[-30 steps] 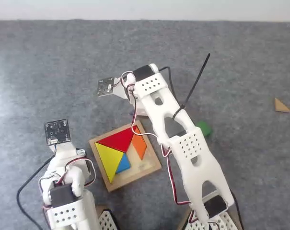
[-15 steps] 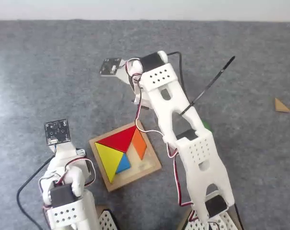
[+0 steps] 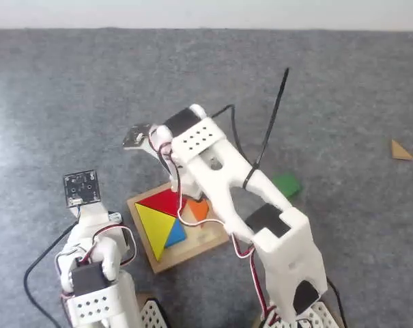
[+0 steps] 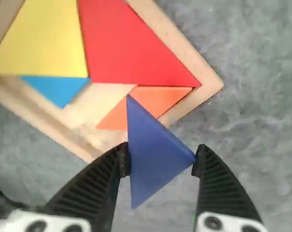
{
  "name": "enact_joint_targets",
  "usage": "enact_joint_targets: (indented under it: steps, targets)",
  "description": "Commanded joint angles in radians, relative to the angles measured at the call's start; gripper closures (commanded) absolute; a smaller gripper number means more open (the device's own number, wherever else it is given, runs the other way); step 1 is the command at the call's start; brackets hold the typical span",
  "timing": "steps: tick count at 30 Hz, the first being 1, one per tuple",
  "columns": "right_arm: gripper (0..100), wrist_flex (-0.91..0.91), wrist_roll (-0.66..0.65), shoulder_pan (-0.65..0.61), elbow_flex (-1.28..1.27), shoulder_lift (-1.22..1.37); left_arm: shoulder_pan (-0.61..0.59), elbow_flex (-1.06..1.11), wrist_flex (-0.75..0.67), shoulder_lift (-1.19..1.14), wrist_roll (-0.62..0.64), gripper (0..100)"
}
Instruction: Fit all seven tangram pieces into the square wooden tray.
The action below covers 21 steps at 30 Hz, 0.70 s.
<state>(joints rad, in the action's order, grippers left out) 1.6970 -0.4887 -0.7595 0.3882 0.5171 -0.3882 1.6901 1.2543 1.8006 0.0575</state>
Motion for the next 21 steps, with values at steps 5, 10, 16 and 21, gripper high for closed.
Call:
enact_joint_targets:
  steps: [5, 10, 16, 21]
  targets:
    - [81.5, -0.153, 0.227, -0.047, -0.135, -0.079, -0.003, -0.007, 0.008, 0.018, -0.005, 99]
    - [81.2, -0.272, 0.233, -0.053, -0.238, -0.088, -0.003, -0.007, 0.008, 0.018, -0.005, 99]
    - [74.8, -0.288, 0.278, -0.053, -0.247, -0.088, -0.003, -0.007, 0.008, 0.018, -0.005, 99]
    - [73.1, -0.278, 0.261, -0.074, -0.245, -0.099, -0.003, -0.007, 0.008, 0.018, -0.005, 99]
